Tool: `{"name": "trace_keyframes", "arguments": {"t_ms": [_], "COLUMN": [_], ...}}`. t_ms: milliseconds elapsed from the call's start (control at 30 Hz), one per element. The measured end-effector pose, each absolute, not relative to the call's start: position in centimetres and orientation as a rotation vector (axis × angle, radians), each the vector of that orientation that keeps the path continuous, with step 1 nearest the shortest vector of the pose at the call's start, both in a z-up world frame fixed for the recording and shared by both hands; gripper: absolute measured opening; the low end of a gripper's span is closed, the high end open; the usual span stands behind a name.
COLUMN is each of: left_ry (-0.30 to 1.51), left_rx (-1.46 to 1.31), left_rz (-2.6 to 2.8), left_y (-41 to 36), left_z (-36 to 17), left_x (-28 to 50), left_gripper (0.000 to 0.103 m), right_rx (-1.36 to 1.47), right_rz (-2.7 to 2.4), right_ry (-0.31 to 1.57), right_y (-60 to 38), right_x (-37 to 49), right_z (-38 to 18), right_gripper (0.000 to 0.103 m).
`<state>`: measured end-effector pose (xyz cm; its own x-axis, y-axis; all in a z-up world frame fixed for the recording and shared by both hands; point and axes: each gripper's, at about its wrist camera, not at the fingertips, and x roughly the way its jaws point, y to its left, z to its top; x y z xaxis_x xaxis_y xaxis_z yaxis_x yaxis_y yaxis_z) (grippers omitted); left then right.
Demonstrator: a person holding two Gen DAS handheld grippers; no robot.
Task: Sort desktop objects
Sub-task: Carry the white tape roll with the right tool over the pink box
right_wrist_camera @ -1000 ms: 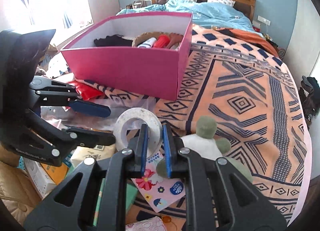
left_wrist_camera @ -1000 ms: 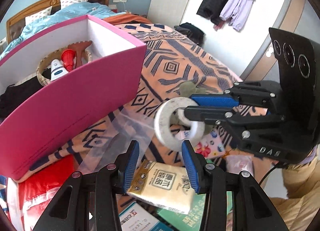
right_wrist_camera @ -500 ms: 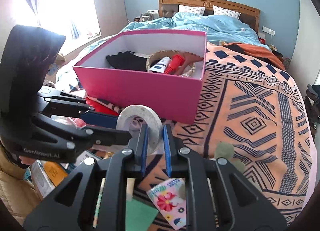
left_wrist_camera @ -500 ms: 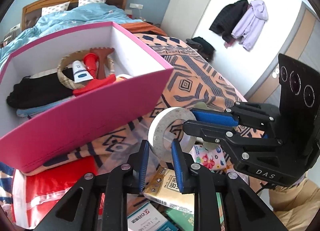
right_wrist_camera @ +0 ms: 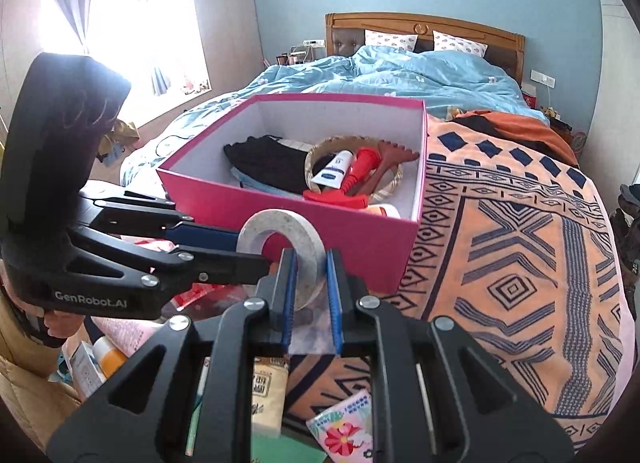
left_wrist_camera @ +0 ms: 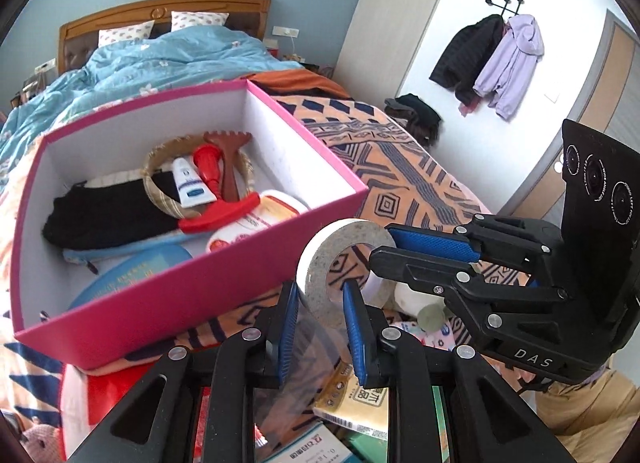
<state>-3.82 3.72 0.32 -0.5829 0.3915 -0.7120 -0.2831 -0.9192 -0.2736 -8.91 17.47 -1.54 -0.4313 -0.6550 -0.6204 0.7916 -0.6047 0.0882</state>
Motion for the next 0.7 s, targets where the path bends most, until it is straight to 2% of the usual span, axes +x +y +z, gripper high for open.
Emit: {"name": "trace_keyframes", "arguments": {"t_ms": [700], "left_ry": [-0.163], "left_rx": [-1.138], "left_rz": [2.59], "left_y": [1.9], "left_z": [2.6], "left_x": [-6.7], "left_gripper": [0.023], "right_rx": [0.732], "right_rz": [-2.049], "right_ry": [0.241], "right_y": [15.5], "right_x": [-11.9], "right_z": [0.7], "right_gripper": [0.017]}}
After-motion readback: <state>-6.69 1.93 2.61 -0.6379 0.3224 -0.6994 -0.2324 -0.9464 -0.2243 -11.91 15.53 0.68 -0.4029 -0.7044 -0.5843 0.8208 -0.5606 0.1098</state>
